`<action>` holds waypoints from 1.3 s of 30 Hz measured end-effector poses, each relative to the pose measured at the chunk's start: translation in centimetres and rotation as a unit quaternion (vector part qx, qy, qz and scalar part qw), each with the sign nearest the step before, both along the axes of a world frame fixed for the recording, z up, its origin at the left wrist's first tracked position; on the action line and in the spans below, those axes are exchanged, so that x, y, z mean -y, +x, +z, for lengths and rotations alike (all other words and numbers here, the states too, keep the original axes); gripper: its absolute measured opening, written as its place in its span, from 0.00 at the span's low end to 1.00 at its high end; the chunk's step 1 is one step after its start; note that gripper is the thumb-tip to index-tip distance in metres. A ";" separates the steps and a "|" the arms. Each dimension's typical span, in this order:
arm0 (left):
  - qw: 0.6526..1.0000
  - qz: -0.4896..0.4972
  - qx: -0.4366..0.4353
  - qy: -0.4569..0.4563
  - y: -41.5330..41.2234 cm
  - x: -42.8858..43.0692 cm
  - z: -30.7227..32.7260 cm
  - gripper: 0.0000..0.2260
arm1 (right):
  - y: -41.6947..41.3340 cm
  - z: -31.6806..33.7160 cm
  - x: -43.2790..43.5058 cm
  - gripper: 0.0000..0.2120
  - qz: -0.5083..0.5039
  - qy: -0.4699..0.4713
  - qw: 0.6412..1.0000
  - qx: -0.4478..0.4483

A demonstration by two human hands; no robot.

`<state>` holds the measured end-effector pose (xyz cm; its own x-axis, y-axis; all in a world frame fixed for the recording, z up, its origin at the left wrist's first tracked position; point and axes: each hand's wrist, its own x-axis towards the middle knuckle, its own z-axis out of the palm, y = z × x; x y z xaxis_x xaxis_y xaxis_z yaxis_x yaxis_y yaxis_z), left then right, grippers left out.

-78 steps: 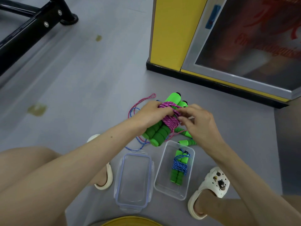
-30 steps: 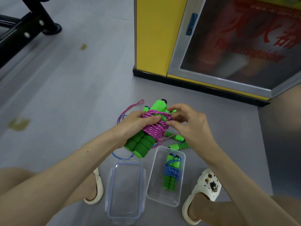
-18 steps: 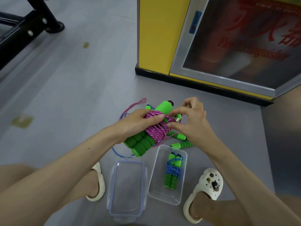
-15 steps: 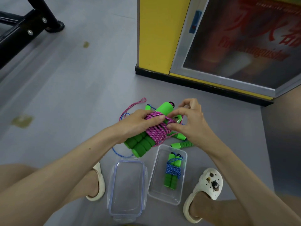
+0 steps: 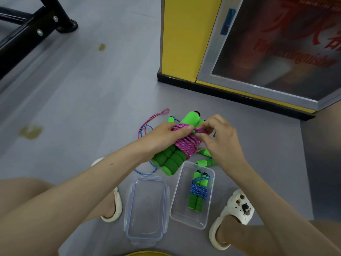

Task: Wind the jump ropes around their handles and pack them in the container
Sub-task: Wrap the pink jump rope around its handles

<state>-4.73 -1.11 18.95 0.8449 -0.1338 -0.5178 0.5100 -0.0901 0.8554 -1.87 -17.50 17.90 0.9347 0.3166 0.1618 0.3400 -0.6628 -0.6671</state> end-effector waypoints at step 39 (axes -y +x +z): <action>0.993 0.073 0.067 -0.071 0.1 1.7 -1.1 0.10 | 1.1 0.8 0.9 0.08 -0.266 0.377 0.805 -0.373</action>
